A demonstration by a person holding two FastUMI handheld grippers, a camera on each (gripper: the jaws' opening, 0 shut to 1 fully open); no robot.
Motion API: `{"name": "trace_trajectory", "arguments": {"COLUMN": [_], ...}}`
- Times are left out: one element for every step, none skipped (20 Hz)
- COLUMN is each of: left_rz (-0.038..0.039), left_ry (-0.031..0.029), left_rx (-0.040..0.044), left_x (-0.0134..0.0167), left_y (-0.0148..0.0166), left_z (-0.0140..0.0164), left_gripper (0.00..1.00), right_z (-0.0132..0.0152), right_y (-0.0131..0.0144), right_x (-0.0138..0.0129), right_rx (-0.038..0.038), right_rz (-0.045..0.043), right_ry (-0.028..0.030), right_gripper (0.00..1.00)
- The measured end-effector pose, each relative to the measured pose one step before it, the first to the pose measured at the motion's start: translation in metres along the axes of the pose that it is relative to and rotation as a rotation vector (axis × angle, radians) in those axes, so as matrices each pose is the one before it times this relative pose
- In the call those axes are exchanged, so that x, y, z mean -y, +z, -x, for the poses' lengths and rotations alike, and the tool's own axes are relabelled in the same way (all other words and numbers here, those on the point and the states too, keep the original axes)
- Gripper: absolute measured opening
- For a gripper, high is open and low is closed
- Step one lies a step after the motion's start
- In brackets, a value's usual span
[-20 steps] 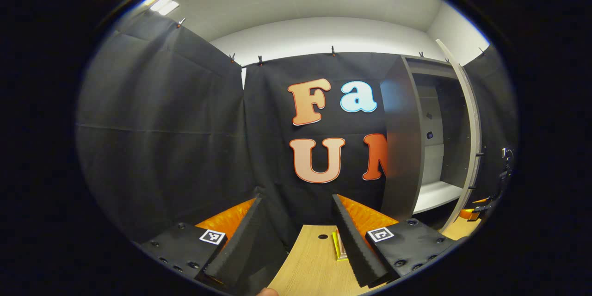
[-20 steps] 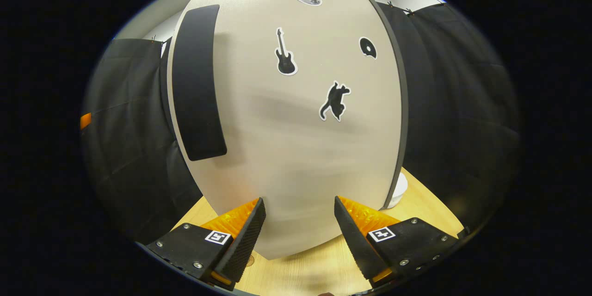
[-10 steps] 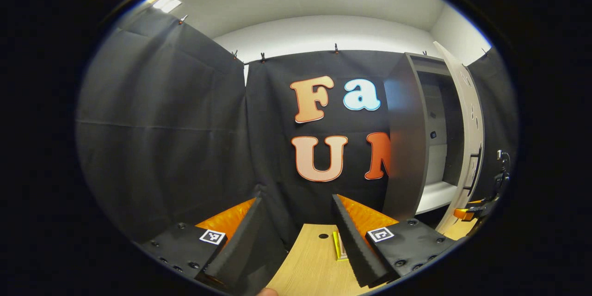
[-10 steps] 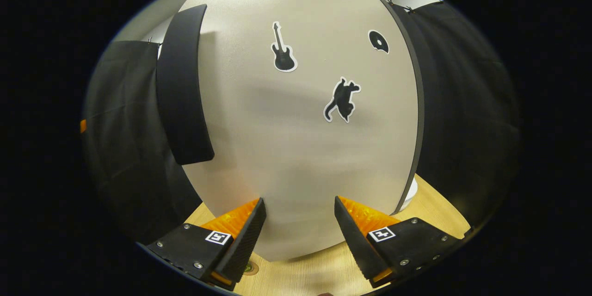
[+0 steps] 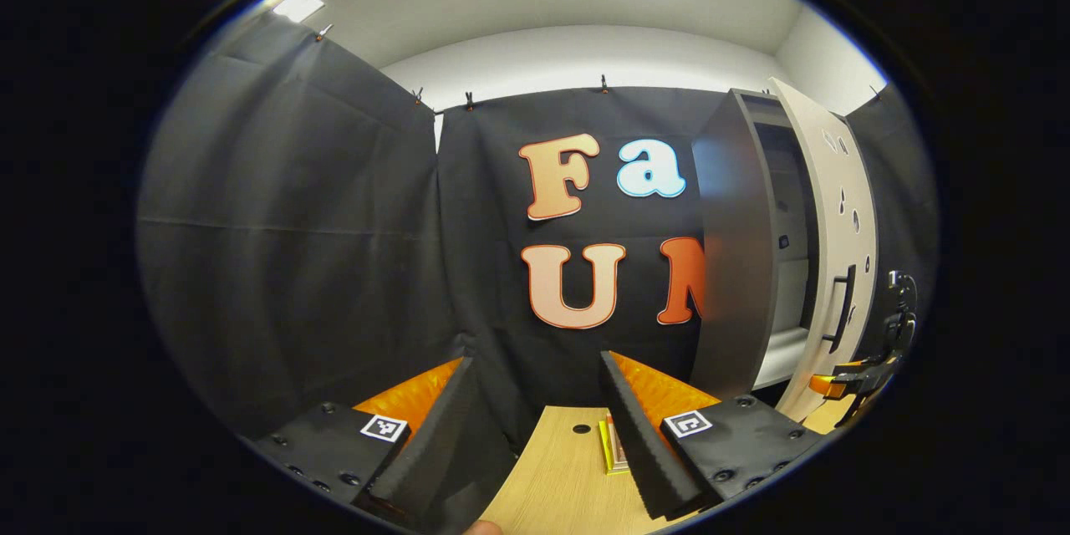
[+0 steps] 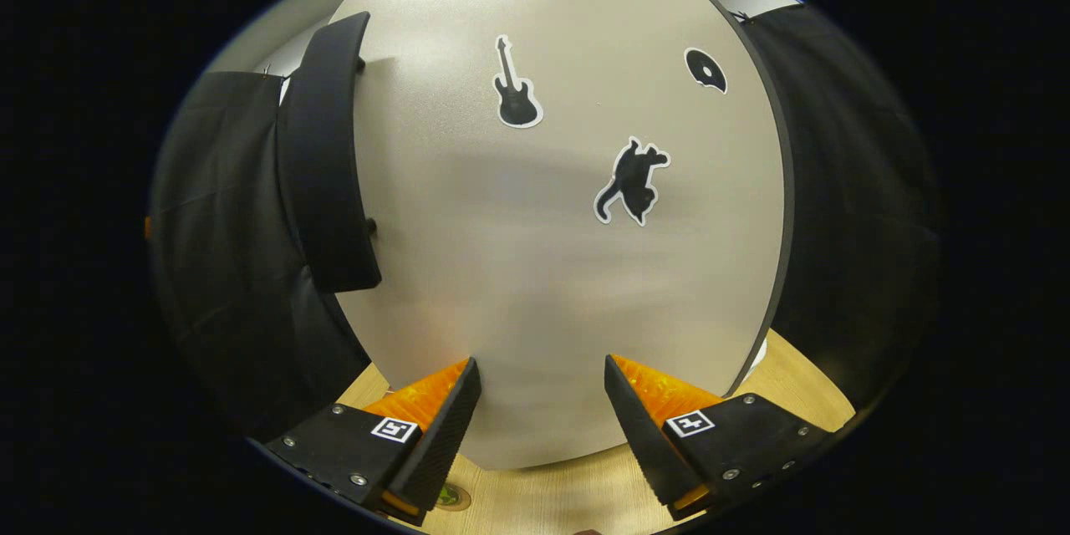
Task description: Open the cabinet door with the right hand, grasp the bottle in the cabinet with the left hand and place it on the coaster, then close the cabinet door with the right hand.
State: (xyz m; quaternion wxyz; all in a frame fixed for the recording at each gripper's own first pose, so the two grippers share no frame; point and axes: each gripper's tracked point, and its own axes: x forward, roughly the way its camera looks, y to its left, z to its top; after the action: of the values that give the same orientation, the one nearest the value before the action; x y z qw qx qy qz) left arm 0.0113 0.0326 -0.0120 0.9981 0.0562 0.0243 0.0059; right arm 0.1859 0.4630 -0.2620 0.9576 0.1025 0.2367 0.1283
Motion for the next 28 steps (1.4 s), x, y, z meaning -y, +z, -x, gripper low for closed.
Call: {"name": "trace_trajectory", "arguments": {"left_rz": [-0.00088, 0.00057, 0.00114, 0.00152, 0.00109, 0.0009, 0.00058, 0.00022, -0.00006, 0.00053, 0.00136, 0.00174, 0.00178, 0.002, 0.00175, -0.00011, -0.00239, -0.0027, -0.00213, -0.00157, -0.00185, -0.00228, -0.00198, -0.00138, -0.00078, -0.00052, -0.00123, -0.00208], "left_ry": [-0.00003, -0.00008, 0.00045, 0.00128, -0.00032, 0.00127, 0.00096, 0.00131, 0.00064, 0.00205, 0.00195, 0.00211, 0.00228, 0.00094, 0.00014, -0.00001, 0.00174, 0.00204, 0.00273, 0.00207, 0.00166, 0.00185, 0.00225, 0.00069, -0.00008, 0.00034, 0.001, 0.00097], "left_rx": [0.00049, -0.00069, -0.00194, -0.00263, -0.00377, -0.00273, -0.00223, -0.00094, -0.00041, 0.00046, 0.00051, 0.00003, -0.0009, -0.00298, -0.00265, -0.00293, -0.00303, -0.00219, -0.0011, -0.00069, -0.00101, -0.00076, -0.00052, 0.00051, 0.00112, 0.00107, 0.00157, 0.00114], "left_x": [-0.00036, -0.00072, -0.00108, -0.00021, -0.00068, -0.00039, -0.00059, -0.00099, -0.00027, -0.0007, -0.00098, -0.00719, 0.00031, 0.00052, 0.00067, 0.0006, -0.00059, -0.00006, 0.00018, -0.00073, -0.00002, 0.00038, -0.00022, -0.00001, 0.00097, -0.00006, -0.0002, -0.00033], "left_y": [-0.00074, -0.00045, -0.00131, -0.0016, -0.00142, -0.00124, -0.00083, -0.00046, -0.00009, -0.00066, -0.00023, 0.00118, -0.00117, -0.00149, -0.00292, -0.00121, -0.00156, -0.00112, 0.00057, -0.00013, -0.0011, -0.00003, 0.00072, 0.00055, 0.00028, 0.0003, 0.00119, 0.00015], "left_z": [-0.00205, -0.00184, -0.00283, -0.00259, -0.00248, -0.00278, -0.00236, -0.00293, -0.00162, -0.0019, -0.00398, 0.00049, -0.00187, -0.00301, -0.00254, -0.00155, -0.00191, -0.00144, -0.00116, -0.00013, -0.00129, -0.00121, -0.00199, -0.0013, 0.00125, -0.0002, -0.00134, -0.00026], "left_gripper": [0.96, 0.95, 0.96, 0.96, 0.96, 0.96, 0.96, 0.96, 0.96, 0.96, 0.96, 0.96, 0.95, 0.95, 0.95, 0.96, 0.95, 0.96, 0.96, 0.96, 0.96, 0.96, 0.96, 0.96, 0.96, 0.96, 0.96, 0.96], "right_z": [-0.00129, -0.00112, -0.00184, 0.00021, -0.00052, -0.00171, -0.00101, -0.00107, -0.00088, -0.00107, -0.00072, -0.00158, -0.00189, 0.00016, -0.00064, -0.00011, -0.00075, -0.00044, -0.0008, -0.00087, -0.00051, 0.00015, -0.00019, 0.00009, -0.00004, -0.00027, -0.00049, -0.00031], "right_y": [-0.00057, -0.00048, -0.00021, -0.00017, 0.00041, -0.00019, -0.00028, -0.00029, -0.00005, -0.00066, -0.00014, -0.00044, -0.00011, -0.00054, -0.0006, -0.00103, -0.0013, -0.0016, -0.00068, 0.00085, -0.00027, 0.00009, -0.00021, -0.00029, -0.0004, 0.00011, 0.00029, 0.00057], "right_x": [-0.00053, -0.00073, -0.00024, -0.00087, -0.00084, 0.0001, -0.00049, -0.00106, -0.00054, -0.00076, -0.00095, -0.0007, -0.00026, -0.00077, -0.00145, -0.00095, -0.0014, -0.00073, -0.00034, 0.00029, 0.00018, 0.00001, -0.00033, 0.0003, 0.00001, -0.00008, 0.00022, -0.00007], "right_rx": [-0.00213, 0.00049, -0.0002, 0.00073, 0.00138, 0.00049, 0.00008, -0.00079, 0.00018, -0.00295, -0.00189, -0.00082, -0.00031, 0.00028, 0.00017, -0.00282, -0.00405, -0.00333, -0.00138, 0.00306, 0.00046, 0.00142, -0.00005, 0.00107, 0.00029, 0.00116, 0.00109, 0.00182], "right_rz": [0.0007, 0.00336, 0.00705, 0.00553, 0.00461, 0.00406, 0.00375, 0.00409, 0.0057, 0.00668, 0.00747, 0.0074, 0.00818, 0.00591, 0.00366, 0.00296, 0.00158, 0.00303, 0.00259, 0.00203, 0.00283, 0.00528, 0.00724, 0.00713, 0.00461, 0.00187, 0.0001, -0.00005], "right_ry": [-0.00321, -0.00288, -0.00455, -0.00406, -0.00432, -0.00362, -0.00259, -0.00134, -0.00179, -0.00101, 0.00053, -0.00094, -0.00135, -0.00055, 0.00128, 0.00317, 0.00347, 0.00263, -0.00117, -0.00428, -0.00567, -0.00421, -0.00403, -0.00303, -0.00221, -0.00145, -0.00052, -0.00081], "right_gripper": [0.92, 0.93, 0.93, 0.93, 0.93, 0.92, 0.93, 0.93, 0.92, 0.92, 0.93, 0.93, 0.93, 0.92, 0.93, 0.93, 0.93, 0.93, 0.93, 0.93, 0.93, 0.93, 0.92, 0.92, 0.92, 0.92, 0.93, 0.93]}}
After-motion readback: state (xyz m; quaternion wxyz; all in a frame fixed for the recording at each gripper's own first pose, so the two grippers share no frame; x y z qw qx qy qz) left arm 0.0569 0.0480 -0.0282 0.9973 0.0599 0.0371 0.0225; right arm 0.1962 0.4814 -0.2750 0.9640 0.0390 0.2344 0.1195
